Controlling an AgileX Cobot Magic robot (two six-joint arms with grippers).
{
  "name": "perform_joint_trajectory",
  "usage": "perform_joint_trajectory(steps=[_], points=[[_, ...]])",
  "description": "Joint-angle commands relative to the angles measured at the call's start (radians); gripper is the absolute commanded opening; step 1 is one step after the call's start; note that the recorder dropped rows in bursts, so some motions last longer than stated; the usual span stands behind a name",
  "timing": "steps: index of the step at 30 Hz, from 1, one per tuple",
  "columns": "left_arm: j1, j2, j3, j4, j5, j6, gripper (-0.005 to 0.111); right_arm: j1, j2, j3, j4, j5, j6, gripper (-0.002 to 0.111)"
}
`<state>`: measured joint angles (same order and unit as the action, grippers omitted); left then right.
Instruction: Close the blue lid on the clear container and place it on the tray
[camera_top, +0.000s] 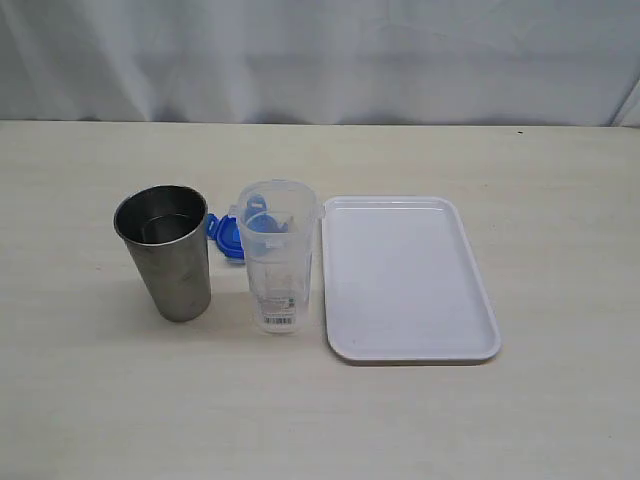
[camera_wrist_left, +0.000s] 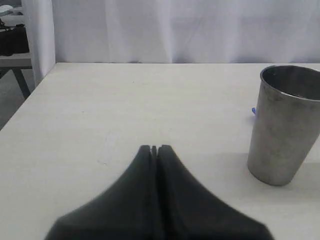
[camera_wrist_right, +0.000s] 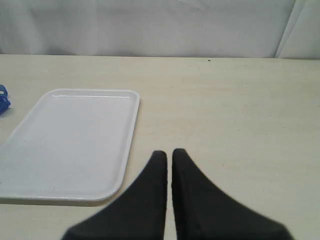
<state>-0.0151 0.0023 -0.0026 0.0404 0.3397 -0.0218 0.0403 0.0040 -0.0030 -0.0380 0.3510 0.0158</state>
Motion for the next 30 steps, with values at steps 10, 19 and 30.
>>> perform_joint_trajectory(steps=[10,19,30], points=[[-0.002,-0.002,0.003,0.006,-0.286,-0.003,0.000,-0.003,-0.004,0.003,0.000,-0.005,0.000,0.004],[-0.002,-0.002,0.003,-0.001,-0.810,-0.132,0.000,-0.003,-0.004,0.003,0.000,-0.005,0.000,0.004],[-0.002,0.170,-0.076,0.084,-0.992,-0.286,0.054,-0.003,-0.004,0.003,0.000,-0.005,0.000,0.004]])
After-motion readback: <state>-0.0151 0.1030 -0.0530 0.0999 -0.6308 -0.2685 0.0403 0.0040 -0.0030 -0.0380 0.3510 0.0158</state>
